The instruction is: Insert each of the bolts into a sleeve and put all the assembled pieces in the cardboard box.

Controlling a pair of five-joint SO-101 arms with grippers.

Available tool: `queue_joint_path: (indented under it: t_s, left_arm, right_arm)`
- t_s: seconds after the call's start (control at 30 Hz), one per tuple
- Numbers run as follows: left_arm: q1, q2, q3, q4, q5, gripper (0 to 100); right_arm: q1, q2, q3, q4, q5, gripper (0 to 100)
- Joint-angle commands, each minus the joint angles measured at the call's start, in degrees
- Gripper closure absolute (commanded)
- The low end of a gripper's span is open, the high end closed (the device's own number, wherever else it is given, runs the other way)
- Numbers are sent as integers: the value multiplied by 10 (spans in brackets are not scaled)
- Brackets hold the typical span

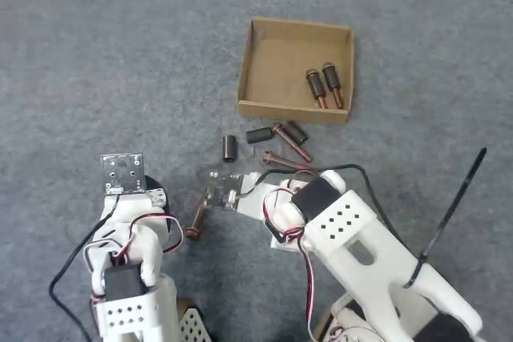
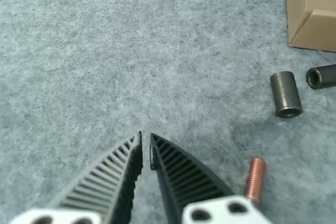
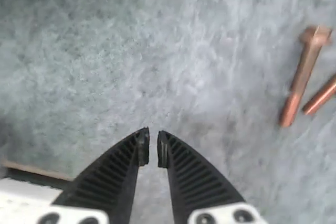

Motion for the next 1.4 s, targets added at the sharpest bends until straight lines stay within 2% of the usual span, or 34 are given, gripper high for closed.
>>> queue_joint_path:
  t_s: [0.0,0.13,0.3,0.37,0.7,0.83,1.1,1.37]
  left_arm:
    - [-1,2,-7,2,-4,977]
    - [-3,2,-7,0,-4,977]
    - [0,2,-7,-2,-5,975]
    - [0,2,-7,-2,-5,975]
    - [-2,2,-7,1,-5,975]
    - [-2,2,-7,1,-5,975]
    - [-1,2,-7,-1,-5,975]
    - [-1,1,-7,-2,-5,974]
  right_arm:
    - [-2,-22,-1,-15,86,988]
    - [-2,-17,-5,-26,142,985]
    - [-1,-15,-14,-60,144,866]
    - [-1,-15,-19,-66,144,848]
    - [-1,25,-19,-69,180,844]
    - [5,56,-19,-82,223,846]
    - [56,116,-22,-192,226,846]
    - [58,167,-116,-204,226,846]
